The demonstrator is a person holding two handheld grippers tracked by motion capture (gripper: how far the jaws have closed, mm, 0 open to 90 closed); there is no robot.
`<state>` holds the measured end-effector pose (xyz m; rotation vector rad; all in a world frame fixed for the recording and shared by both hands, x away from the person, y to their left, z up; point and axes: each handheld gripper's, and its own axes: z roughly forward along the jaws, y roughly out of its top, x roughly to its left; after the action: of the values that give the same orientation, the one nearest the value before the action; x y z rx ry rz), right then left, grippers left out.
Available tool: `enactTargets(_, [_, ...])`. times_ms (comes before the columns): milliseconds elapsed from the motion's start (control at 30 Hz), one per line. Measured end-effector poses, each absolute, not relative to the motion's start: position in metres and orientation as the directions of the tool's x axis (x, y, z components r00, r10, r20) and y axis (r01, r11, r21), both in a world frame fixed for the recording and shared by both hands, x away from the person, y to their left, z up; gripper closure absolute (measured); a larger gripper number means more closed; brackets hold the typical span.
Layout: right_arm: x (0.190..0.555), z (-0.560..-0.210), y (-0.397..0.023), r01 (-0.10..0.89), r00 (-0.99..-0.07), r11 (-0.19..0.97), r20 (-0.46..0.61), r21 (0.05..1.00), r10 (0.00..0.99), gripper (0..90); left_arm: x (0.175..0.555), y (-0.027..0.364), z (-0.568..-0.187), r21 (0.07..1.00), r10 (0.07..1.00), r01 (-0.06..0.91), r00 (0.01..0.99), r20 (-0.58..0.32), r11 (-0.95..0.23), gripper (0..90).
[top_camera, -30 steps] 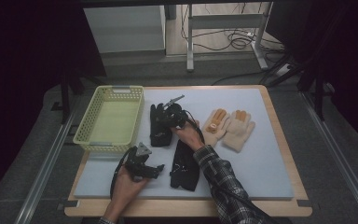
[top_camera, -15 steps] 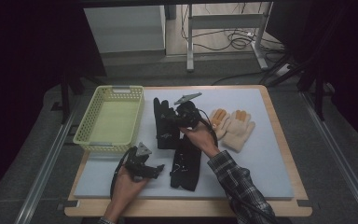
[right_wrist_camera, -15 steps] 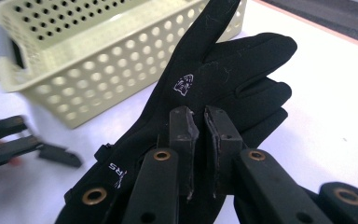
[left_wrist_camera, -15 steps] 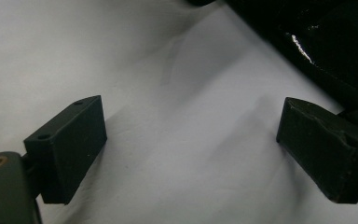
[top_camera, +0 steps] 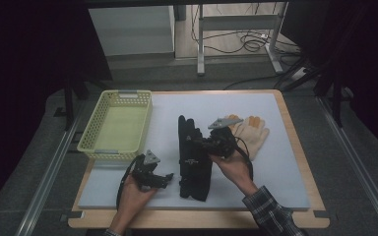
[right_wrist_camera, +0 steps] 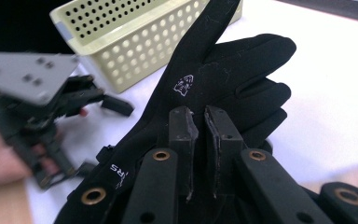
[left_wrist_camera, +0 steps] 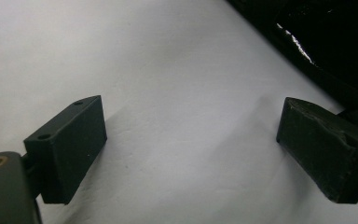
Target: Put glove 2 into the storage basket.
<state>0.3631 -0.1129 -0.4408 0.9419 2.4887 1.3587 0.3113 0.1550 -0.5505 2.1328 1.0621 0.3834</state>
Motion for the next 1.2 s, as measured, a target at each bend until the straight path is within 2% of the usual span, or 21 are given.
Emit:
enactTargets(233, [0.330, -0.461, -0.121, 0.464, -0.764, 0.378, 0.146, 0.801, 0.629, 80.1, 0.311, 0.155, -0.550, 0.710, 0.786, 0.575, 0.616, -0.048, -0.407, 8.3])
enactTargets(433, [0.322, -0.489, -0.119, 0.461, -0.730, 0.361, 0.115, 0.810, 0.674, 78.3, 0.311, 0.155, -0.550, 0.710, 0.786, 0.574, 0.617, -0.048, -0.407, 8.3])
enactTargets(500, [0.321, -0.498, -0.117, 0.465, -0.726, 0.379, 0.101, 0.800, 0.680, 74.6, 0.311, 0.155, -0.550, 0.708, 0.784, 0.574, 0.619, -0.046, -0.411, 8.3])
enactTargets(600, [0.319, -0.509, -0.116, 0.461, -0.734, 0.415, 0.075, 0.784, 0.675, 64.1, 0.311, 0.155, -0.550, 0.708, 0.784, 0.574, 0.619, -0.045, -0.413, 8.3])
enactTargets(733, [0.318, -0.505, -0.121, 0.441, -0.741, 0.426, 0.053, 0.790, 0.669, 56.1, 0.311, 0.155, -0.550, 0.708, 0.784, 0.574, 0.619, -0.045, -0.412, 8.3])
enactTargets(833, [0.320, -0.495, -0.133, 0.437, -0.735, 0.396, 0.067, 0.808, 0.675, 57.2, 0.311, 0.155, -0.550, 0.706, 0.783, 0.574, 0.621, -0.043, -0.416, 8.3])
enactTargets(1033, [0.320, -0.492, -0.161, 0.466, -0.735, 0.387, 0.105, 0.796, 0.670, 72.4, 0.311, 0.156, -0.550, 0.707, 0.782, 0.575, 0.621, -0.049, -0.412, 8.3])
enactTargets(1200, [0.310, -0.505, -0.169, 0.479, -0.761, 0.428, 0.120, 0.766, 0.637, 73.9, 0.308, 0.160, -0.549, 0.715, 0.784, 0.575, 0.618, -0.062, -0.397, 7.8])
